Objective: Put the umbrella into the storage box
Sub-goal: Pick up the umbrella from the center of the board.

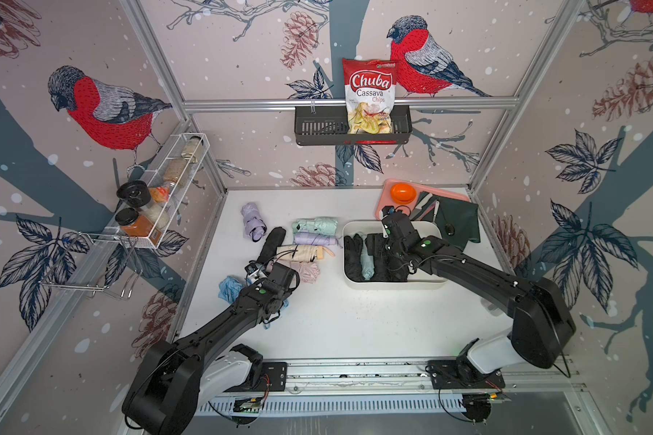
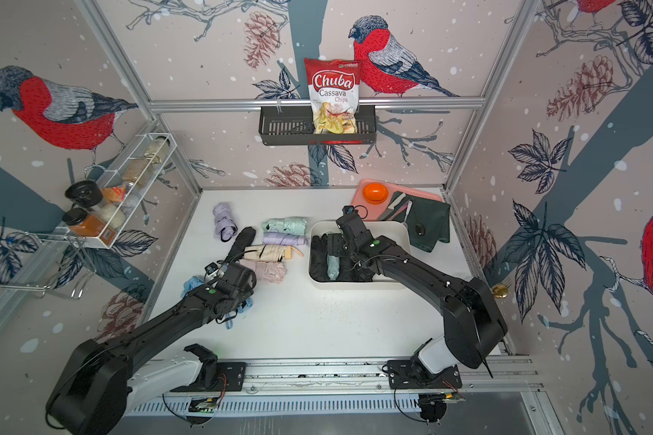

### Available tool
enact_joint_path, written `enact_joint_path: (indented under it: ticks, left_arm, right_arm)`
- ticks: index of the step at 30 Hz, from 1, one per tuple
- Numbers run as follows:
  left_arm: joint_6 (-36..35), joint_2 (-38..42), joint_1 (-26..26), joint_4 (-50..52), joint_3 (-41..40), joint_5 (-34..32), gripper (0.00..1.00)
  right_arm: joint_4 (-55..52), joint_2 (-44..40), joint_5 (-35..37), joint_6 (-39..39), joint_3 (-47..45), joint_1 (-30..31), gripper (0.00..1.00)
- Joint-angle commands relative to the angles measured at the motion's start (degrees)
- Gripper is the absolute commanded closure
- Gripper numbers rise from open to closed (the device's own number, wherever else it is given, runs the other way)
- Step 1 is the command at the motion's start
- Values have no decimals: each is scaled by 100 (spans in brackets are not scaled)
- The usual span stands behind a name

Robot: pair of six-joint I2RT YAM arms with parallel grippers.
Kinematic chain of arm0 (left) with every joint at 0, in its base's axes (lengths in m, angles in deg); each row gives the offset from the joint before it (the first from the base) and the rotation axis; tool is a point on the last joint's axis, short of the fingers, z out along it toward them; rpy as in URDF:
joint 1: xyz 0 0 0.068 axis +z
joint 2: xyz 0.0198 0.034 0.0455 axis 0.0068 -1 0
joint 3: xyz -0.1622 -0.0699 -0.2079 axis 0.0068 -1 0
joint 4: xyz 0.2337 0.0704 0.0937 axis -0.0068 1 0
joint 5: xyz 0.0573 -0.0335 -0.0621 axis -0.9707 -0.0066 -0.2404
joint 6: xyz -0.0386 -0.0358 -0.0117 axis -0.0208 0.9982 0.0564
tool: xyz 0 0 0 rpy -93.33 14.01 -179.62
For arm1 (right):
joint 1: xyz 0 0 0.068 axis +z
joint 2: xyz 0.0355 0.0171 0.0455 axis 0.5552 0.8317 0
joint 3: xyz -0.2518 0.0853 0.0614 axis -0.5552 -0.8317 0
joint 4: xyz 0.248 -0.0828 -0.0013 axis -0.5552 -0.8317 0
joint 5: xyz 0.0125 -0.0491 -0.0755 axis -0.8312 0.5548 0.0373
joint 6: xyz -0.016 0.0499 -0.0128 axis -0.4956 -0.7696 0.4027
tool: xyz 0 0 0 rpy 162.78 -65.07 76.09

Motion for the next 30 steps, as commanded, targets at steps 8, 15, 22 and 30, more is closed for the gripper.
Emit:
enact_joint_path:
  ticks: [8,15,22,30]
  left_arm:
    - [55,-368,10,-419,-75,358,41]
    - [180,91,9,-62,112,272,69]
    - [115,901,-6,409,567,39,90]
    - [-602,1557,-8,-18,1079,178,100]
  right_arm:
    - [136,88,-58,8,3,-46,19]
    - [158,101,-211,-4,5,-87,20]
    - [137,103,-338,-68,8,-170,21]
    - [331,-166,-676,-219,-158,-333,22]
